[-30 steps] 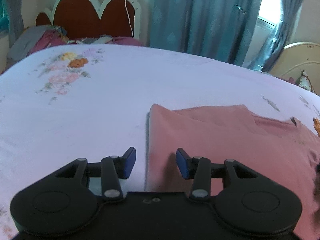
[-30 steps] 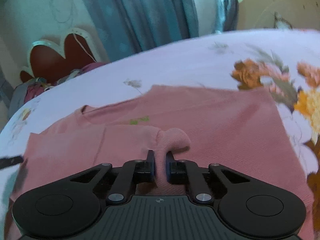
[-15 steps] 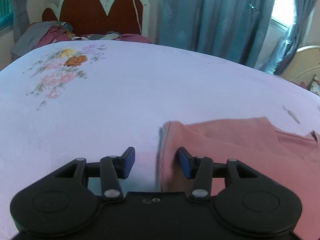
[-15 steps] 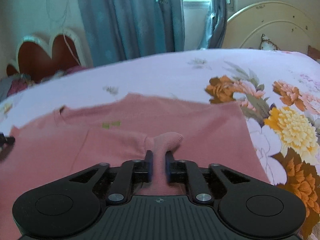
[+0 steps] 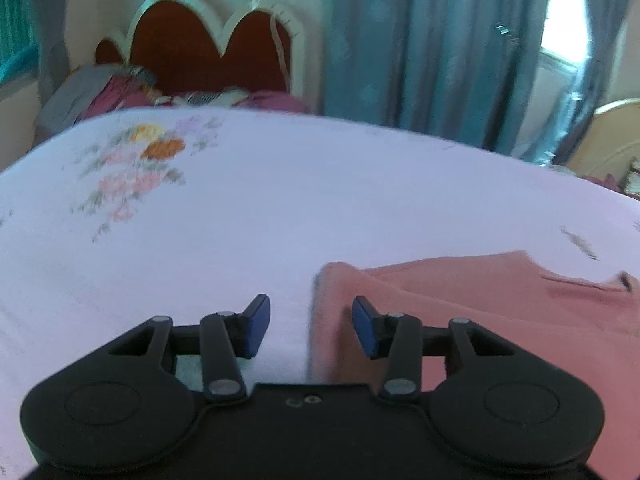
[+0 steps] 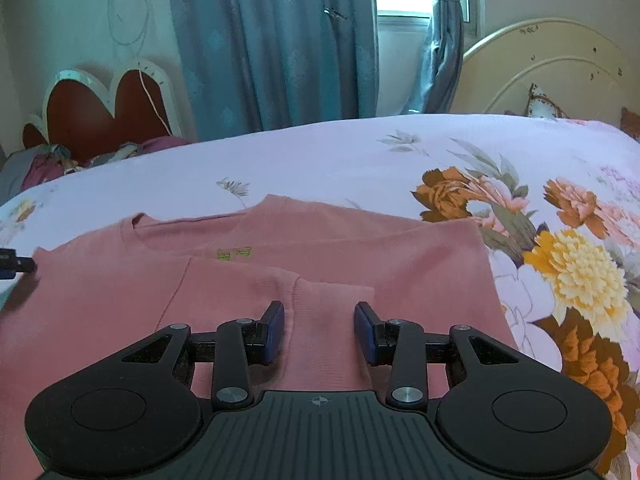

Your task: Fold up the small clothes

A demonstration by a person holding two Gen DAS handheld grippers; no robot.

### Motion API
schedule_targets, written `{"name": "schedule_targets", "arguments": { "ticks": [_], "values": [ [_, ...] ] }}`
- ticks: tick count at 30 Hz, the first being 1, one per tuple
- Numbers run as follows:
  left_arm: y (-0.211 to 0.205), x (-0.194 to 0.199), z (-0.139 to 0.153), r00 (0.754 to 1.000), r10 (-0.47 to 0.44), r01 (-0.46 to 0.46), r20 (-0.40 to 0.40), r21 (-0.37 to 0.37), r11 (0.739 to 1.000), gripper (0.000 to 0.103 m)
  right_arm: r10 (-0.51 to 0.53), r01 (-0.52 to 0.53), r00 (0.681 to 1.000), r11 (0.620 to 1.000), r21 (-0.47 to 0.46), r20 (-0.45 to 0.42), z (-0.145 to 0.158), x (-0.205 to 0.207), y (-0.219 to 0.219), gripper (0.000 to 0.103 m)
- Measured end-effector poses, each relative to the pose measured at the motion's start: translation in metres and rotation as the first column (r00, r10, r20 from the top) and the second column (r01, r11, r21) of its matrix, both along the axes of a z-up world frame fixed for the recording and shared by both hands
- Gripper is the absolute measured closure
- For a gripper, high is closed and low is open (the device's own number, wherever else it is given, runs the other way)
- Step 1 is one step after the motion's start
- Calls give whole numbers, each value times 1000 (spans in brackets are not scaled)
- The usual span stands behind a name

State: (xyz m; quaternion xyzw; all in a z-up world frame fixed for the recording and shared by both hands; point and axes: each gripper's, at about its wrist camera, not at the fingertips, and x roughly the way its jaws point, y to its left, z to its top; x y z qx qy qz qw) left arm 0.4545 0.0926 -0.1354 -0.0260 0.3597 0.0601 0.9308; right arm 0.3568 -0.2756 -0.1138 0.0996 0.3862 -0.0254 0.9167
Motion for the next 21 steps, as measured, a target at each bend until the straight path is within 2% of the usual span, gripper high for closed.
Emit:
{"name": "schedule_targets", "arguments": {
  "ticks": [4,9,16,18,21],
  "values": [
    [-14,-20,9,998,-56,56,12,-17,998,58,9,-9,1000,1000,-3,-10,1,-2,1,64],
    [-27,-39,6,995,-98,98,-1,-33,995,58,11,-11,999,1000,6,-53,-6,-7,1,64],
    [-27,-55,-17,994,-104,105,-47,22,994,58,41,-39,997,999,28,-62,-7,-10,12,64],
    [-25,-58,-20,994,-103,105,-34,45,993,58,73,-73,996,997,13,-55,-5,-11,20,64],
    [-25,-61,-23,995,-102,103,-18,62,993,58,89,-94,993,993,-73,-79,-11,-10,27,64]
  ]
}}
